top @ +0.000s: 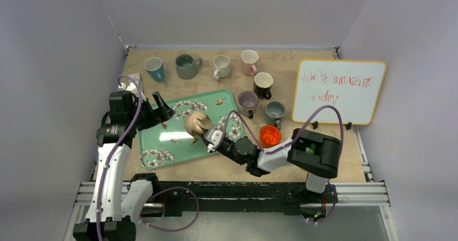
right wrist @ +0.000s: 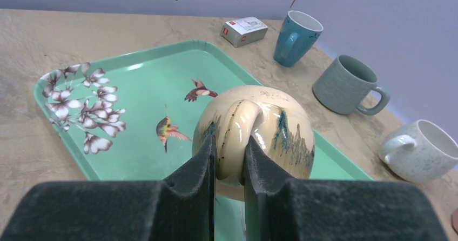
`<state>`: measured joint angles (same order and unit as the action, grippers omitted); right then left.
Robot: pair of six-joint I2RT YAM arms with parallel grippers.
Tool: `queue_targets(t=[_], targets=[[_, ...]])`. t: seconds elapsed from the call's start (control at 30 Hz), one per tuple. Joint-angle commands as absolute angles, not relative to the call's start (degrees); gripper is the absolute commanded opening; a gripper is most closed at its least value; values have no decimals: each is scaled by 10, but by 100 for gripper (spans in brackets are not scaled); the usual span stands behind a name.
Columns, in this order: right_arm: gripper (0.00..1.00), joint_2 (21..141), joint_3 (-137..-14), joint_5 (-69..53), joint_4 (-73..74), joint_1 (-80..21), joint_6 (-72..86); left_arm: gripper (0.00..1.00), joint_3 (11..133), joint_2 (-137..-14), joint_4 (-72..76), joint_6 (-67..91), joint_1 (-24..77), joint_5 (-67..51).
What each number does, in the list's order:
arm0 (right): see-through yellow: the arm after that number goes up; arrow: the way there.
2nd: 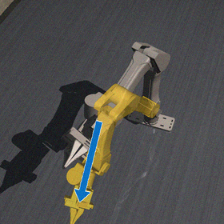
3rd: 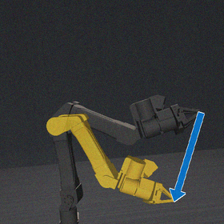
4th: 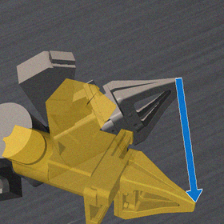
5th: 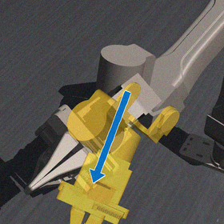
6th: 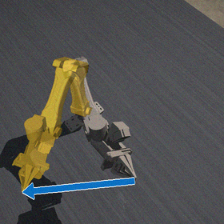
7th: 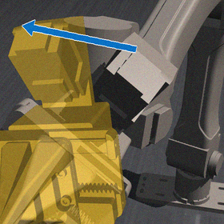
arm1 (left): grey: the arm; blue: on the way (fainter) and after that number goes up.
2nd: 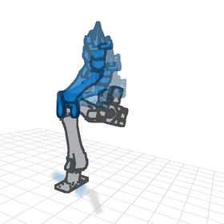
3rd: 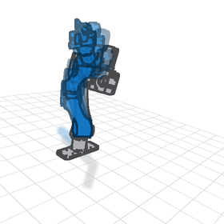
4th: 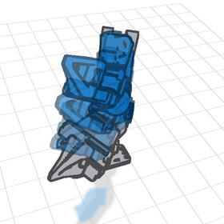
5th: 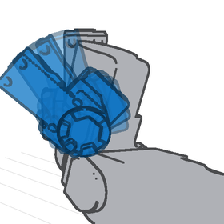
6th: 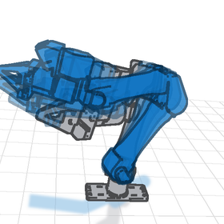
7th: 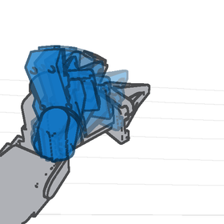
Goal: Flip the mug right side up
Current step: Turn over the cup on the tray.
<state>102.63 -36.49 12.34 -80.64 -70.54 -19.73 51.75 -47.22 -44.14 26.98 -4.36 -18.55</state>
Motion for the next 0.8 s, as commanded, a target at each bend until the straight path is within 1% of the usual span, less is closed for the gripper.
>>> queue_targets(t=[0.0,0.17,0.33,0.5,0.63,0.7,0.77], targets=[[0,938,-358,112,-853,-704,-212,96,505,-475,-432,219,-43,-137],[0,843,-354,91,-703,-704,-214,96,487,-479,-411,225,-43,-149],[0,710,-407,53,-378,-704,-216,97,495,-480,-435,235,-43,-94],[0,617,-458,6,-122,-704,-236,97,492,-467,-430,238,-43,-83],[0,589,-528,2,74,-704,-229,97,493,-464,-433,241,-43,-67],[0,596,-559,2,149,-704,-223,97,493,-461,-433,243,-43,-62],[0,606,-583,-31,213,-704,-210,97,492,-458,-433,244,-43,-54]])
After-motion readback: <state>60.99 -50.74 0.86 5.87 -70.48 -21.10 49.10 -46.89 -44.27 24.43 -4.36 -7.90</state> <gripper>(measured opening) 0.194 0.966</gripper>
